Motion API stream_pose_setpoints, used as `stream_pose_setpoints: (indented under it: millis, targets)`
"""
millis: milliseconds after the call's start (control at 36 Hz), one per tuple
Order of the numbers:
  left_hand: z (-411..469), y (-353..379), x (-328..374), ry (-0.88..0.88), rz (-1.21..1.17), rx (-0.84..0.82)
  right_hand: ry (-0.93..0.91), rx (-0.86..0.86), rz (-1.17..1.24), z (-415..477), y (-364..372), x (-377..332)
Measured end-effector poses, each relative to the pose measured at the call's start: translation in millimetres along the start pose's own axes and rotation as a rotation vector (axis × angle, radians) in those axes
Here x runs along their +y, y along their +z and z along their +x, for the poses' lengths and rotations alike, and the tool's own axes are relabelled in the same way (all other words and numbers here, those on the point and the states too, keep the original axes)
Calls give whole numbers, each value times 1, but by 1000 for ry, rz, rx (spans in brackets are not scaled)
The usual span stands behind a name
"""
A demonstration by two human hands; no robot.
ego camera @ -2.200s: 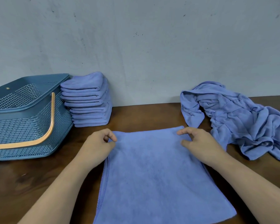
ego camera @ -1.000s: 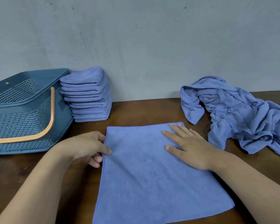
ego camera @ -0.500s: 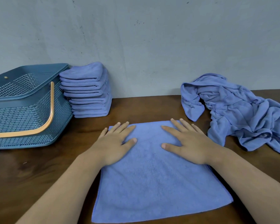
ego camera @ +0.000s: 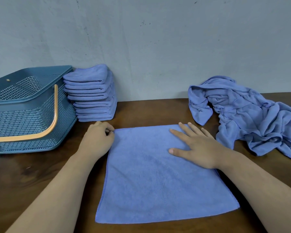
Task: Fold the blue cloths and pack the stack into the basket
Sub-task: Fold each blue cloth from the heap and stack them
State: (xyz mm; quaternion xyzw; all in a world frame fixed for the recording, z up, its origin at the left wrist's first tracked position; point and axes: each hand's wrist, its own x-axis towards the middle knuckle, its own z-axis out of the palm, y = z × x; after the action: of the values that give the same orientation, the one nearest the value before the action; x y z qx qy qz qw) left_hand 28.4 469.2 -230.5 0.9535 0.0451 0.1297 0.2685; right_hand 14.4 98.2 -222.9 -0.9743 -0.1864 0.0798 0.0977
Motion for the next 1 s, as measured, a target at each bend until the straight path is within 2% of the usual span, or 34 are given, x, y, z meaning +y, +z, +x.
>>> stream_pose_setpoints:
  millis: [389, 528, 639, 806, 889, 944, 1000]
  targets:
    - [1, 0, 18, -148, -17, 24, -2, 6, 0, 1, 1, 1]
    - [2, 4, 14, -120, -142, 126, 1, 5, 1, 1, 1, 0]
    - [0, 6, 17, -104, -15, 147, 5, 8, 2, 1, 1, 0]
    - [-7, 3, 25, -36, -22, 178, 7, 14, -10, -2, -1, -3]
    - [-20, -4, 47, 111, -6, 87, -36, 125, -90, -5, -3, -5]
    - [-37, -5, 67, 201, 26, -48, -97, 177, -108, -7, -4, -9]
    - [-55, 5, 85, 242, 104, -201, -124, 150, -80, -8, -1, -13]
